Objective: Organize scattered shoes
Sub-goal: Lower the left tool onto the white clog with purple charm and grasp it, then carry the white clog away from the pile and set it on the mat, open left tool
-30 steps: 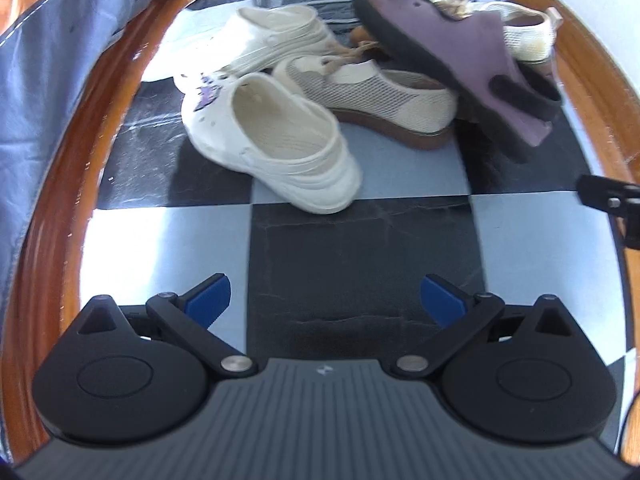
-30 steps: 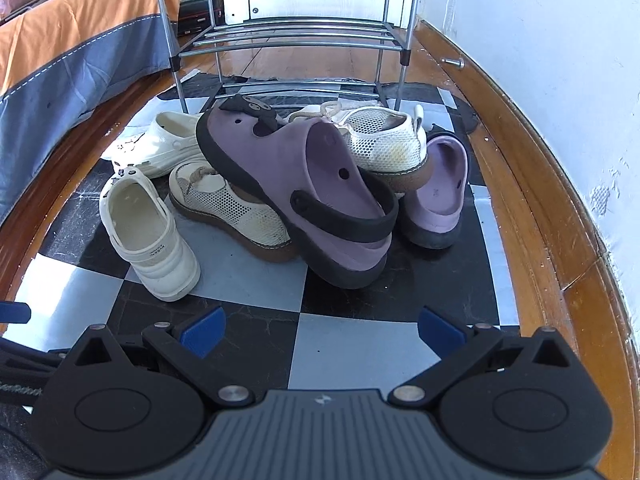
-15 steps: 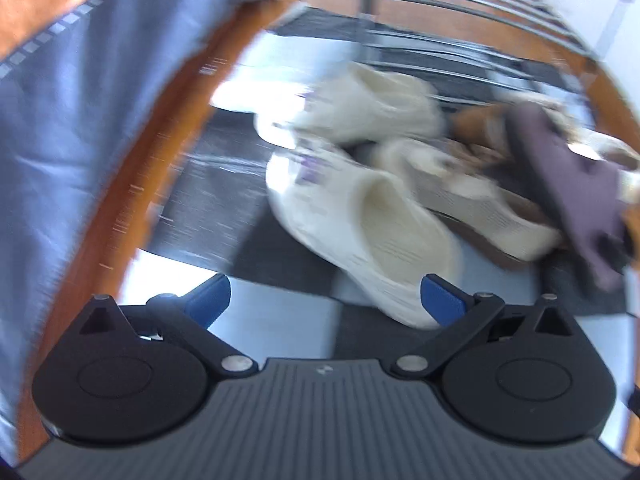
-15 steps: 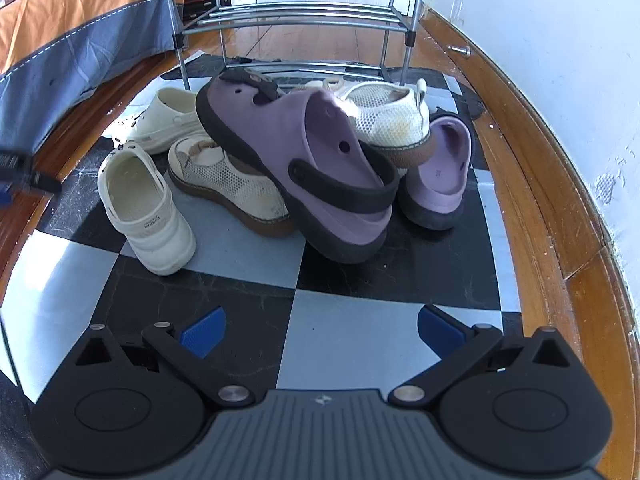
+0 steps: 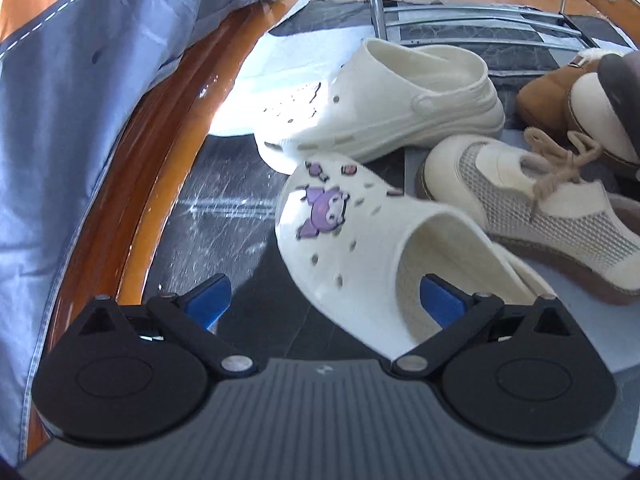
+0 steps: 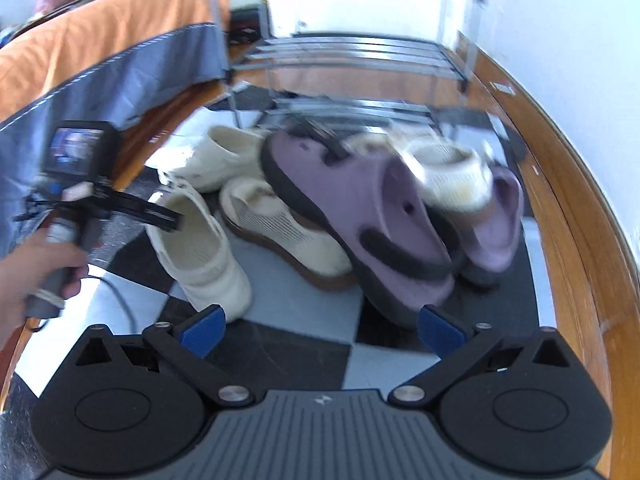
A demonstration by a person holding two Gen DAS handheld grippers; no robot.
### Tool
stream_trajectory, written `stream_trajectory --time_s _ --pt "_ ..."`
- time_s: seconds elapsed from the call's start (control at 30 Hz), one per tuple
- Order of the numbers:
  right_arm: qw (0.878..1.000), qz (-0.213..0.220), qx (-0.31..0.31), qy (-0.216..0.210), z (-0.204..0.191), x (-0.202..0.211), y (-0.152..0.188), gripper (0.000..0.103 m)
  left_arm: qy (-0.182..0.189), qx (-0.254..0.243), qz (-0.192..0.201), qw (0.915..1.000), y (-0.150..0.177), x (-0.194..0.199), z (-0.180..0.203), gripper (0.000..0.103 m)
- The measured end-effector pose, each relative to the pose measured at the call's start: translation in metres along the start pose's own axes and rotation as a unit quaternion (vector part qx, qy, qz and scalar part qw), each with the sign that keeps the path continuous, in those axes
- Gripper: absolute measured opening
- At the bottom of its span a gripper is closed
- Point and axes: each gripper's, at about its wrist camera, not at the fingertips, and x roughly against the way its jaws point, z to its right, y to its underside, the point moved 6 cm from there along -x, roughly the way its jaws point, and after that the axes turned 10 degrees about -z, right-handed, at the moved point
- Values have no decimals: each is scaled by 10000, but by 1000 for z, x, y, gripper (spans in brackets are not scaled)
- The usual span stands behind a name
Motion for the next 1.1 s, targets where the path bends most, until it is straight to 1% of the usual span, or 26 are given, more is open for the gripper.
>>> stream_trajectory --time_s 0.03,0.07,0.1,0.13,0.17,0.23,0.3,0.4,0.43,0.5,0.63,0.7,0.73,0.83,0.9,0.93,1.0,1.1 --pt "9999 61 147 -21 -7 1 -4 103 -29 2 -96 9999 -1 -4 1 56" --pt "9998 62 193 -35 -10 1 -5 103 12 32 -207 9998 -1 -9 2 46" --pt "9998 42 203 -46 -10 0 -4 103 167 98 -301 9994 0 -14 5 36" --pt "9998 22 213 -57 -11 -1 -3 103 222 104 -279 9993 1 -16 7 33" --pt "9997 1 222 -68 -11 -2 -2 103 181 65 -219 9996 1 -16 10 31" --pt "9997 -39 242 -90 -12 -4 -1 103 -17 -76 -64 9999 3 -14 15 24" --pt "9996 -79 262 -112 -13 -6 1 103 24 -16 34 10000 6 -11 11 21" --pt "9994 -139 292 -145 -14 -9 3 103 -3 34 -10 10000 11 -10 1 11" --pt "9993 -159 302 -156 -15 -10 4 103 -2 66 -34 10000 14 -9 -4 10" --pt "9991 -199 321 -179 -16 -13 6 103 139 137 -3 9998 20 -5 -14 9" --pt "9987 -279 361 -223 -18 -17 9 103 299 285 39 9991 42 8 -37 10" --pt "9985 -319 381 -245 -19 -19 11 103 173 314 65 9993 59 12 -52 10" --pt "9983 -339 390 -256 -19 -20 12 103 166 355 46 9992 67 13 -59 10" --pt "9979 -399 420 -289 -21 -23 14 103 223 564 -83 9981 93 15 -82 10" --pt "9976 -439 440 -311 -22 -25 16 103 264 699 -137 9971 119 23 -102 10" --pt "9974 -459 450 -322 -22 -26 16 103 270 734 -153 9968 128 27 -108 11" --pt "9956 -513 665 -409 -46 -18 22 103 318 888 -143 9954 151 41 -122 12" --pt "9922 -552 993 -506 -65 -15 24 103 318 1047 -70 9940 184 68 -135 12"
